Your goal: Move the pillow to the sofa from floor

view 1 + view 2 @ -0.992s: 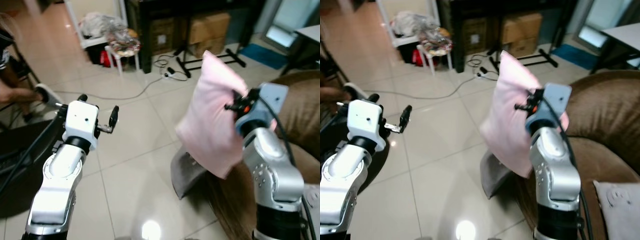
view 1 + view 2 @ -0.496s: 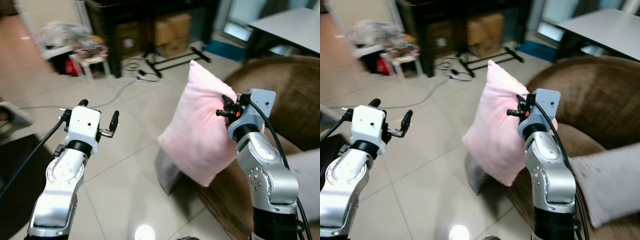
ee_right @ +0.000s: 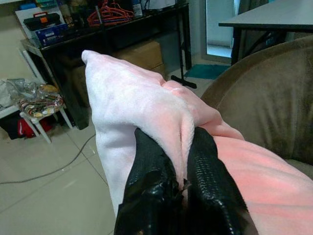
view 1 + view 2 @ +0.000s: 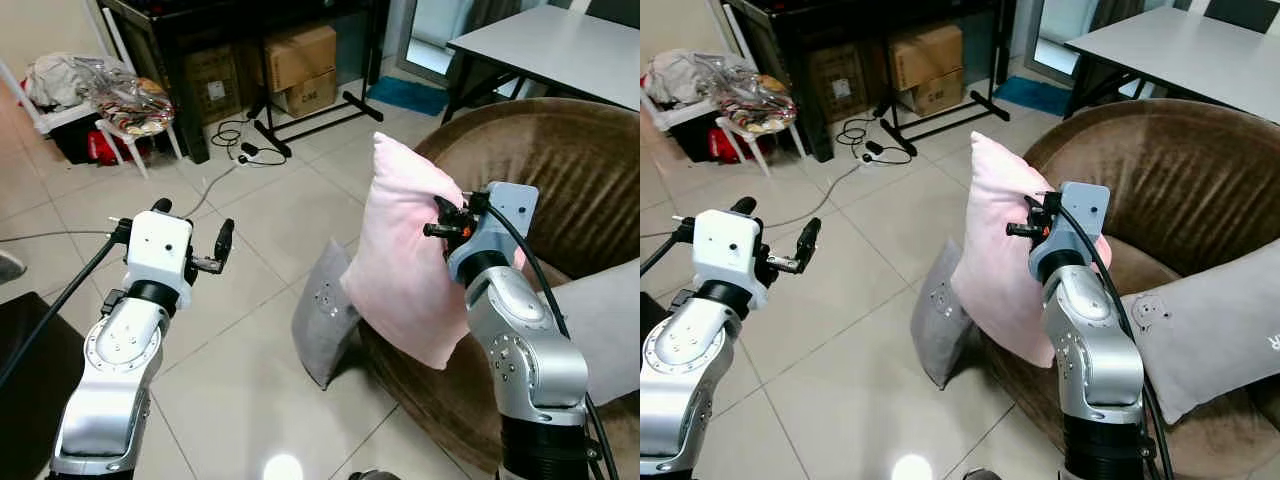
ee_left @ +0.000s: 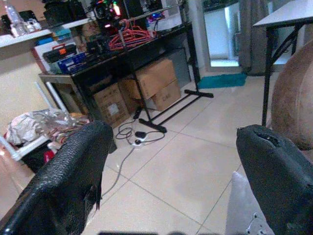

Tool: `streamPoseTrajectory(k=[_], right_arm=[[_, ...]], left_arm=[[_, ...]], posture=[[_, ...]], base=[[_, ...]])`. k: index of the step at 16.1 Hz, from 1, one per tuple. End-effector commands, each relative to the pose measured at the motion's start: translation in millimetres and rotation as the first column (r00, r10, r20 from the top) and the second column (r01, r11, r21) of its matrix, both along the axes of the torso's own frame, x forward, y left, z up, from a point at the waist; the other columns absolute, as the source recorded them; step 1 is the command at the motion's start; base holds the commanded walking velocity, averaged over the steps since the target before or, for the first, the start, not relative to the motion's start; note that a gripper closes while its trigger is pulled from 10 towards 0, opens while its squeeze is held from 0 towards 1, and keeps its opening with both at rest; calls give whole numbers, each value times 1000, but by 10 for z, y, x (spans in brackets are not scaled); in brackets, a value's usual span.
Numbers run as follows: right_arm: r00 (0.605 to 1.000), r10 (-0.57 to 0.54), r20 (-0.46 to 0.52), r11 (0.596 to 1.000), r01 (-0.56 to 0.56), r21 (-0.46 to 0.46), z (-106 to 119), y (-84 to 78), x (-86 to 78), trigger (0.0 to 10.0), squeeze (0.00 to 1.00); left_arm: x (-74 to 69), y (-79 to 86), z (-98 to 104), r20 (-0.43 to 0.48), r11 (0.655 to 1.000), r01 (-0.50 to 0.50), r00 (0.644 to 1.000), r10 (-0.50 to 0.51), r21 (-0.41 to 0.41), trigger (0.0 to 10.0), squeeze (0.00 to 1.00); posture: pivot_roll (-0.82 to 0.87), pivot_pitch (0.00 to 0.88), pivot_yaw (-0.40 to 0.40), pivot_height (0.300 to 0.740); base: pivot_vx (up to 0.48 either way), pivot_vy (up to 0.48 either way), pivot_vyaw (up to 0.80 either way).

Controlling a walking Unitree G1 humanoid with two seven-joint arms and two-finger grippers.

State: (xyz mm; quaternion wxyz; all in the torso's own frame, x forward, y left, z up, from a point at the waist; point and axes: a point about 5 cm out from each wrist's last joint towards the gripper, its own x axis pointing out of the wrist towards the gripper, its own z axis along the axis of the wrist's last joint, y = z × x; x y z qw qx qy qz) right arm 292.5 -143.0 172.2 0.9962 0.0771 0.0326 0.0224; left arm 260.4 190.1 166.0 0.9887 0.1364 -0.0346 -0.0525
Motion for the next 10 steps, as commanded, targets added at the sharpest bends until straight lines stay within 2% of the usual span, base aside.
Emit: streamPoseTrajectory(k=[1, 5, 10], right_arm=[[997, 41, 68, 999, -40, -10, 109, 61, -3, 10000, 0], [997, 51, 60, 999, -50, -19, 93, 72, 1, 10000, 0], [997, 54, 47, 998, -54, -12, 69, 77, 3, 10000, 0]], left_arm=[[-18, -5, 49, 24, 1000, 13, 1000, -13, -15, 10000, 0], [-21, -11, 48, 27, 1000, 17, 1000, -17, -19, 10000, 0], [-29, -13, 42, 26, 999, 28, 999, -27, -20, 10000, 0]], posture=[[-62, 0, -1, 740], [-59, 0, -6, 740], [-57, 0, -6, 740]], base=[[311, 0, 0], [323, 0, 0], [334, 0, -795]])
